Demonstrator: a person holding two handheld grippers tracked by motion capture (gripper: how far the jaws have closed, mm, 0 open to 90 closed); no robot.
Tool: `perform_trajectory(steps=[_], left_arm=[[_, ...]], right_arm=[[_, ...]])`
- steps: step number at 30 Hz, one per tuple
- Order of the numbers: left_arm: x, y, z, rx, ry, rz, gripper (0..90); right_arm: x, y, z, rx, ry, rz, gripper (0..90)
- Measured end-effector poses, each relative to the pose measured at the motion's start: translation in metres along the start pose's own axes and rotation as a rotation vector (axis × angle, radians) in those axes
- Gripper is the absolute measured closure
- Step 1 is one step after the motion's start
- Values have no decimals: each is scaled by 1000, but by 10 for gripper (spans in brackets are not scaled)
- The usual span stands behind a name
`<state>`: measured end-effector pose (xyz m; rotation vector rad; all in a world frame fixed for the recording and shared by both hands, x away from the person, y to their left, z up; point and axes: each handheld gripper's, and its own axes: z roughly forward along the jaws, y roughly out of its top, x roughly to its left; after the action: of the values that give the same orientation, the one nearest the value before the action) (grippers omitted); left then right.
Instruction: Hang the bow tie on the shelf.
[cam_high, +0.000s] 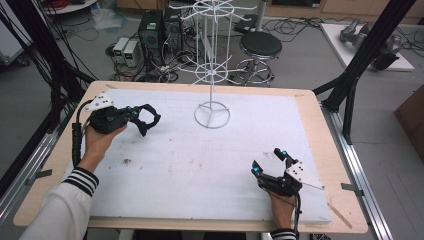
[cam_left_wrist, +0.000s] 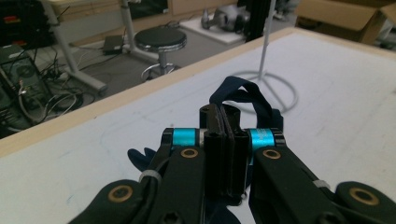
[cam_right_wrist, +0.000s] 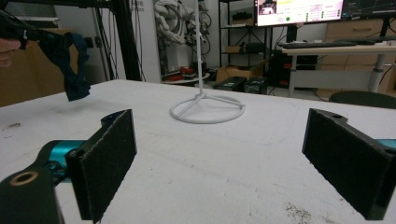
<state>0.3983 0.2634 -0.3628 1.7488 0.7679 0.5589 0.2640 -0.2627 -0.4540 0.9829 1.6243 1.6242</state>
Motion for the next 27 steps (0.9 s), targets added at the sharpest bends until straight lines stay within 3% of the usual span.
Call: perform_trajectory(steps=[6,13,27], left_arm=[[-8,11,5,-72,-53,-33,881],[-20,27,12,-135,-81,-41,881],[-38,59,36,-180,-108,-31,881]], right_arm=[[0,0,0,0,-2,-2,90],[0,0,0,1,1,0,89],[0,0,0,2,3,-1,89]])
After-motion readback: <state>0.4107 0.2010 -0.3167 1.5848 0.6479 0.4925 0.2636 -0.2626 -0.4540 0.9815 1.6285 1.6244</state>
